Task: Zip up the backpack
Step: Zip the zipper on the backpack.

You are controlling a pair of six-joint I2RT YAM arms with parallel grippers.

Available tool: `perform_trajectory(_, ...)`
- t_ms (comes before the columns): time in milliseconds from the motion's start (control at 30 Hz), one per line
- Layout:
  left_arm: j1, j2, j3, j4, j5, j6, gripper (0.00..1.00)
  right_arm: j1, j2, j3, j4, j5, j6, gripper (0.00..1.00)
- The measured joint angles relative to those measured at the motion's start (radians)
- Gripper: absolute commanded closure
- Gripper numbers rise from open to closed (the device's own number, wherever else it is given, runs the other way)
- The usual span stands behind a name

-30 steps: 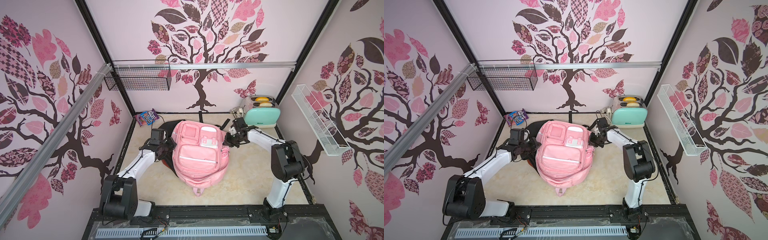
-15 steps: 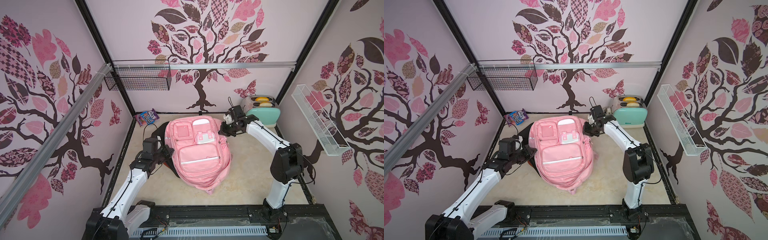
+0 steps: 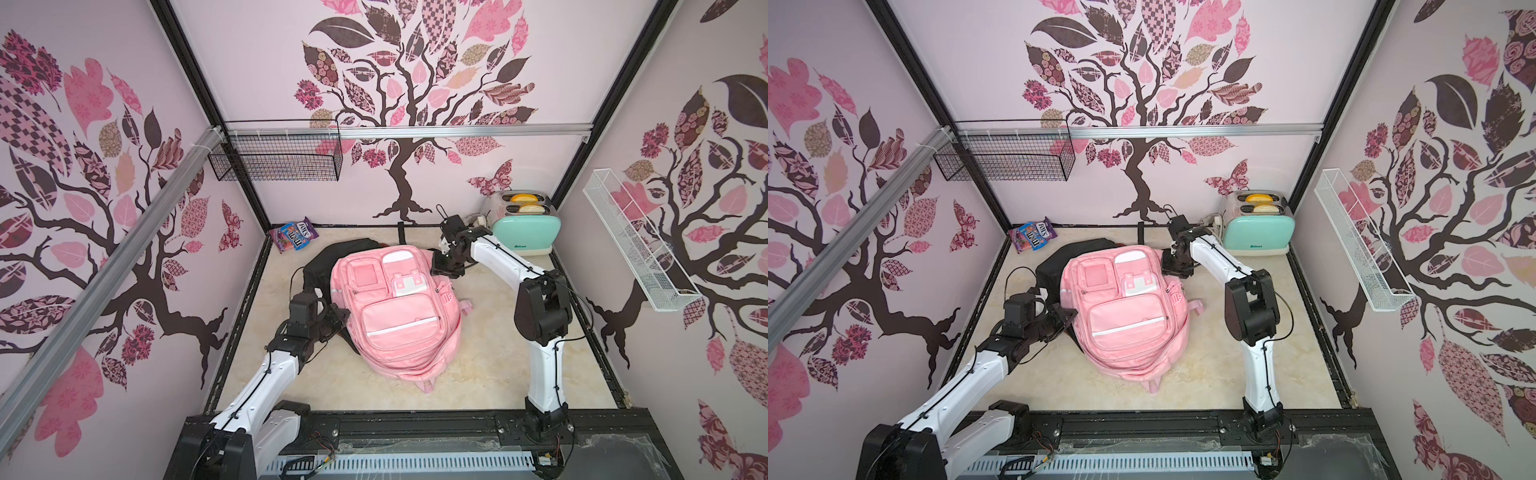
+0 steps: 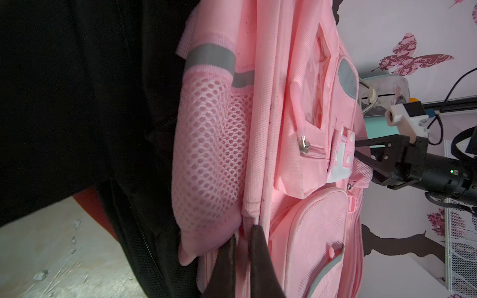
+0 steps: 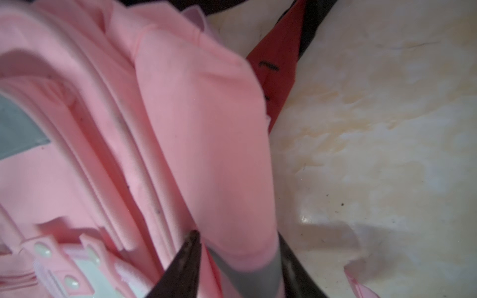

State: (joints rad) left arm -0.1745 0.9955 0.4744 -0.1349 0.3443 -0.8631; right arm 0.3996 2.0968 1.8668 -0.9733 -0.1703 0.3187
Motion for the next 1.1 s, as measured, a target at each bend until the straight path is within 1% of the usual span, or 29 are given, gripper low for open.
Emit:
perform_trajectory(167, 0.001, -0.014, -0.006, 0.039, 0.024, -0.011, 1.00, 0.000, -0.033, 0.042, -0.030, 0.096, 0.007, 0.44)
perform_trajectory(300, 0.001, -0.026, -0.006, 0.060, 0.044, -0.025, 1.00, 0.015, -0.124, 0.042, -0.014, 0.145, -0.002, 0.45)
perform_trajectory(400, 0.001, -0.031, -0.006, 0.077, 0.056, -0.032, 1.00, 0.057, -0.211, 0.012, 0.065, 0.089, -0.019, 0.47)
perform_trajectory(500, 0.001, -0.032, -0.006, 0.088, 0.066, -0.040, 1.00, 0.141, -0.265, -0.015, 0.145, 0.005, -0.042, 0.49)
perform_trajectory(600, 0.001, -0.032, -0.006, 0.097, 0.076, -0.050, 1.00, 0.240, -0.250, -0.010, 0.198, -0.066, -0.071, 0.52)
perform_trajectory(733, 0.001, -0.034, -0.006, 0.115, 0.095, -0.062, 1.00, 0.338, -0.173, 0.033, 0.213, -0.132, -0.096, 0.53)
perform_trajectory(900, 0.001, -0.047, -0.006, 0.150, 0.124, -0.082, 1.00, 0.359, -0.087, 0.095, 0.208, -0.176, -0.103, 0.54)
perform_trajectory(1100, 0.001, -0.055, -0.007, 0.183, 0.152, -0.108, 1.00, 0.356, -0.047, 0.178, 0.189, -0.186, -0.111, 0.53)
